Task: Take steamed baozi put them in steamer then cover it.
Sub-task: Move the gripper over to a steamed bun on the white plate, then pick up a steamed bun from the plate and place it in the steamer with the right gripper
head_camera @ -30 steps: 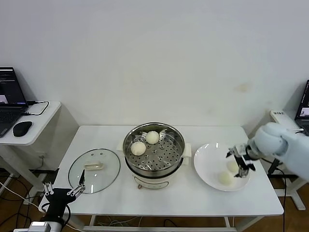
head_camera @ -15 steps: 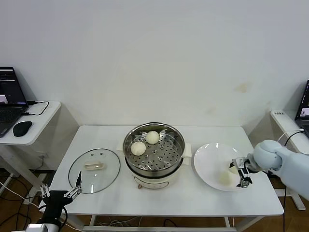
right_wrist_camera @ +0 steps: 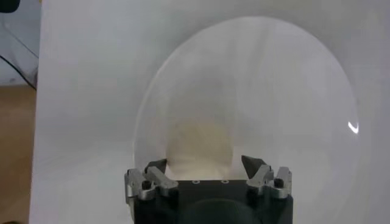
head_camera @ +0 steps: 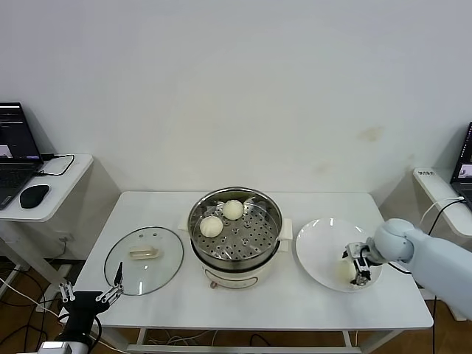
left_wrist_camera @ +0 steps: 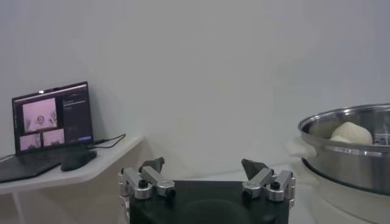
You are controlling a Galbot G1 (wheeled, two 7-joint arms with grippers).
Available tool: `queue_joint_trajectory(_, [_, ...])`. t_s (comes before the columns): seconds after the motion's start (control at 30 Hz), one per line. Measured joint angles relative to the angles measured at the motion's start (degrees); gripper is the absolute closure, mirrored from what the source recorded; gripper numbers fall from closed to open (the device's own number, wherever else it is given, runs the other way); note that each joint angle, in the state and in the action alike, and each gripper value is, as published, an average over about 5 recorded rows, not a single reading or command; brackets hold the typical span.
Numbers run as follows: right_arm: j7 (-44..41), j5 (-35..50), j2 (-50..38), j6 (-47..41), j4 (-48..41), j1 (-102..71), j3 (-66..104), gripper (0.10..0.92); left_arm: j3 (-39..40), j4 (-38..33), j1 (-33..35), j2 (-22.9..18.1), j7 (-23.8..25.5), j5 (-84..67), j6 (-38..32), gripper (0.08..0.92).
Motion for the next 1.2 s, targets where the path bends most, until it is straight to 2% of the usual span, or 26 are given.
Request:
queue_joint_trajectory(0.17, [-0.1,0.0,0.4,-0.3,-0.5,0.0,0.2,0.376,0.0,0.1,-0.2,-0.1,0.0,0.0,0.0,0.177])
queue_joint_trajectory(0.33, [-0.6,0.0,0.5,-0.2,-1.0,0.1,0.4,0.407,0.1,0.3,-0.3,-0.2,0.0,0.0,0.0,0.177])
queue_joint_trajectory(0.77, [-2.7,2.8,-1.1,-0.4,0.4,5.1,-2.0,0.431,0.1,0.1,-0.5,0.0,-0.1,-0.1,0.0,0.177])
queue_joint_trajectory(1.2, [-5.1,10.5,-0.1,-1.2,1.6,22.7,-10.1,0.431,0.2,-0.5,-1.1,0.8,-0.1,-0.4,0.1,0.177])
